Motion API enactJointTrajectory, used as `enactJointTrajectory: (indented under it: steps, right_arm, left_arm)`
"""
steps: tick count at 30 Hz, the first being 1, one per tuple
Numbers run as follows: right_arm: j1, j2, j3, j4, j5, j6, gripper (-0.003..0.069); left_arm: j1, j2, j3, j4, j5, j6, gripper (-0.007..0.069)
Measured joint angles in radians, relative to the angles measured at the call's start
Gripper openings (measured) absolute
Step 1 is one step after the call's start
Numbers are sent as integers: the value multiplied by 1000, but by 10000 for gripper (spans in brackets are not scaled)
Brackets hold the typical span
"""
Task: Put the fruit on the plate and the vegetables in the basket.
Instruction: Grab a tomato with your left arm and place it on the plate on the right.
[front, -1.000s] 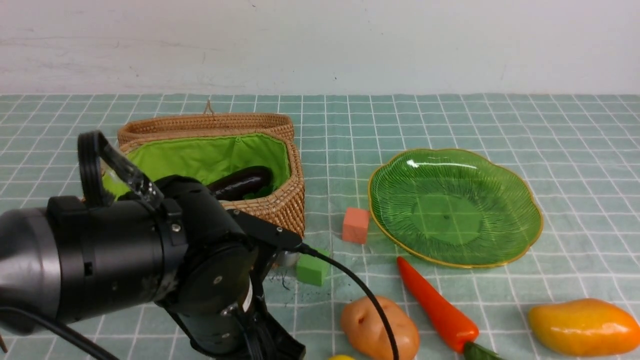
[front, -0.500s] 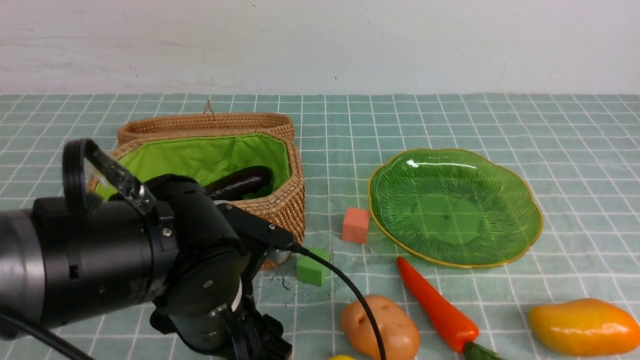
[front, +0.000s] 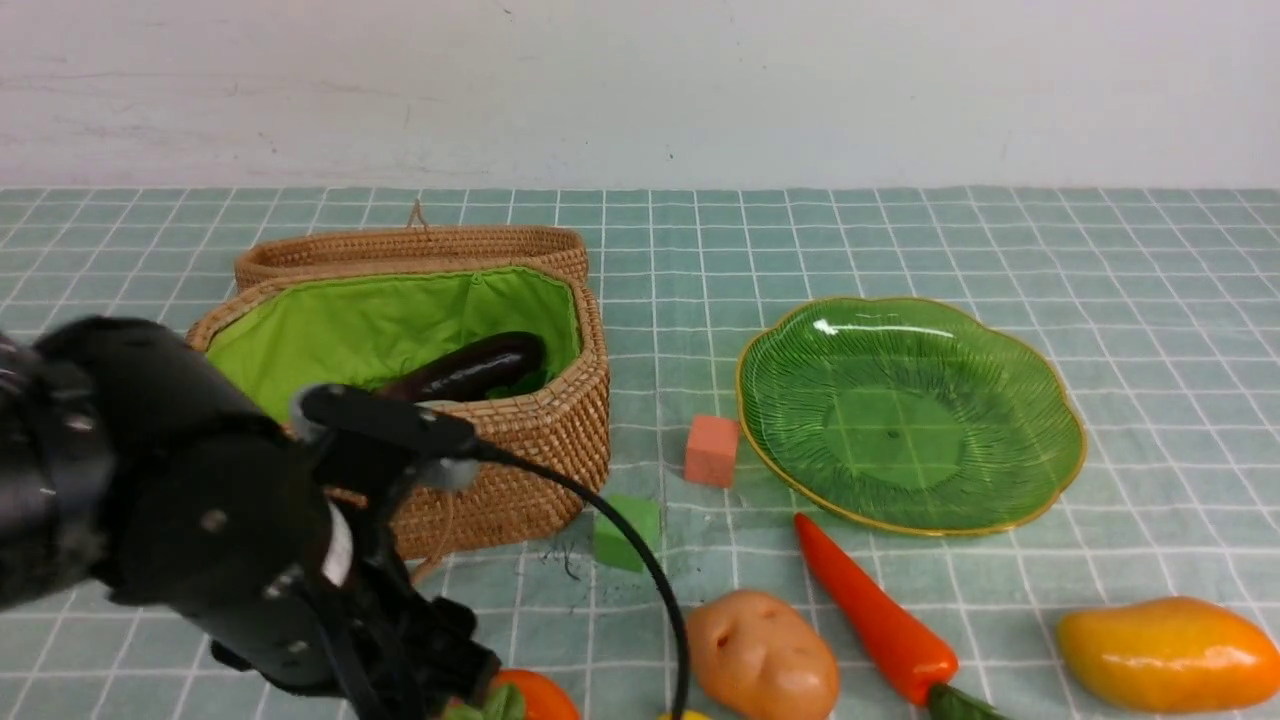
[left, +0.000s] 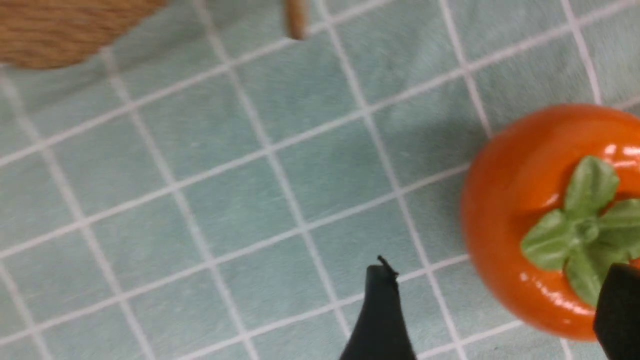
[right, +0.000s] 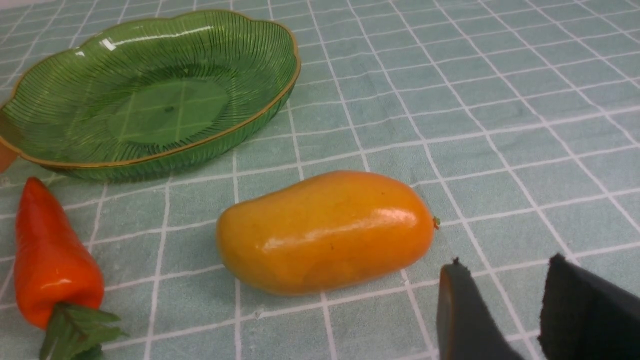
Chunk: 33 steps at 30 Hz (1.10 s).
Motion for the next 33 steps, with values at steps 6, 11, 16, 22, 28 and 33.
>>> enactJointTrajectory:
  steps: [6, 11, 16, 22, 28, 33]
  right_arm:
    - [0, 0, 0, 0, 0, 0, 244]
    - [0, 0, 0, 0, 0, 0, 244]
    - [0, 0, 0, 0, 0, 0, 244]
    - [0, 0, 0, 0, 0, 0, 244]
    - [0, 0, 0, 0, 0, 0, 244]
    - [0, 0, 0, 0, 0, 0, 244]
  left_arm:
    - [203, -150, 2, -271, 89, 217, 521]
    - [366, -225, 24, -451, 127, 312, 521]
    - [392, -231, 106, -646, 112, 407, 548]
    - [390, -136, 175, -729, 24, 497, 651]
    - [390, 5, 175, -742, -35, 540, 669]
    - [380, 114, 175, -776, -96, 574, 668]
